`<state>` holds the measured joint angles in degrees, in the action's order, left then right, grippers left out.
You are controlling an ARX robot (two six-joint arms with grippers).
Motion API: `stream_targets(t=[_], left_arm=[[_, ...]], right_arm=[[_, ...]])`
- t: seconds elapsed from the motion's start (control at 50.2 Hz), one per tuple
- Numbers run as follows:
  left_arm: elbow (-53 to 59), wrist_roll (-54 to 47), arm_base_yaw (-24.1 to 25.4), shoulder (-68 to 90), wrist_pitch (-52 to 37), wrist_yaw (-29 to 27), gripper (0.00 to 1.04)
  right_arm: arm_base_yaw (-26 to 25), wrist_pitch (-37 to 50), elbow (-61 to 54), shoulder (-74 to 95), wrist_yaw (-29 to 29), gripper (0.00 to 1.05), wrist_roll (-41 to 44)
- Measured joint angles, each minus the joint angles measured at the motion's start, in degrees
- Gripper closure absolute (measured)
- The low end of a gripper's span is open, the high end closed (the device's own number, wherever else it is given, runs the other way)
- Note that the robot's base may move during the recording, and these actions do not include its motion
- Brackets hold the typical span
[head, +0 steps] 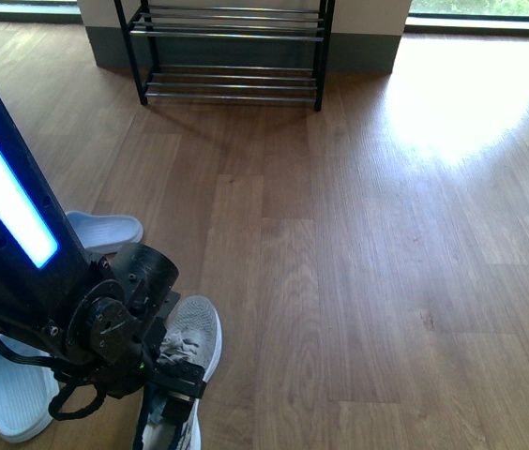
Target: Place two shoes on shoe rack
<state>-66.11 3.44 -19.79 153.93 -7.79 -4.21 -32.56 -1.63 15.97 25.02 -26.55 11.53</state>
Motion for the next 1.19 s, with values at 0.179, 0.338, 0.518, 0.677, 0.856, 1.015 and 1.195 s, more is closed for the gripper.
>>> stream_targets(t=[0.179, 0.338, 0.518, 0.677, 0.856, 1.015, 1.195], left_arm=[[0.5, -2.8, 0.5, 1.1, -2.7, -2.8, 0.31], [0.6, -3.9, 0.5, 1.1, -3.1, -3.0, 0.52], [0.7, -4.5, 0.5, 1.5, -3.3, -3.6, 0.77], [0.8, -4.6, 0.5, 1.8, -3.0, -5.0, 1.02], [1.0, -4.7, 0.7, 1.8, -3.1, -6.6, 1.03], [3.9, -2.8, 1.3, -0.9, -3.4, -6.2, 1.03], [11.8, -1.0, 4.2, -14.5, -3.0, -5.6, 1.03]], right_arm=[[0.0, 0.0, 0.0, 0.0, 0.0, 1.03, 0.0], [0.0, 0.0, 0.0, 0.0, 0.0, 1.03, 0.0], [0.0, 0.0, 0.0, 0.0, 0.0, 1.03, 0.0], [0.0, 0.0, 0.0, 0.0, 0.0, 1.03, 0.0], [0.0, 0.0, 0.0, 0.0, 0.0, 1.03, 0.0], [0.0, 0.0, 0.0, 0.0, 0.0, 1.03, 0.0], [0.0, 0.0, 0.0, 0.0, 0.0, 1.03, 0.0]])
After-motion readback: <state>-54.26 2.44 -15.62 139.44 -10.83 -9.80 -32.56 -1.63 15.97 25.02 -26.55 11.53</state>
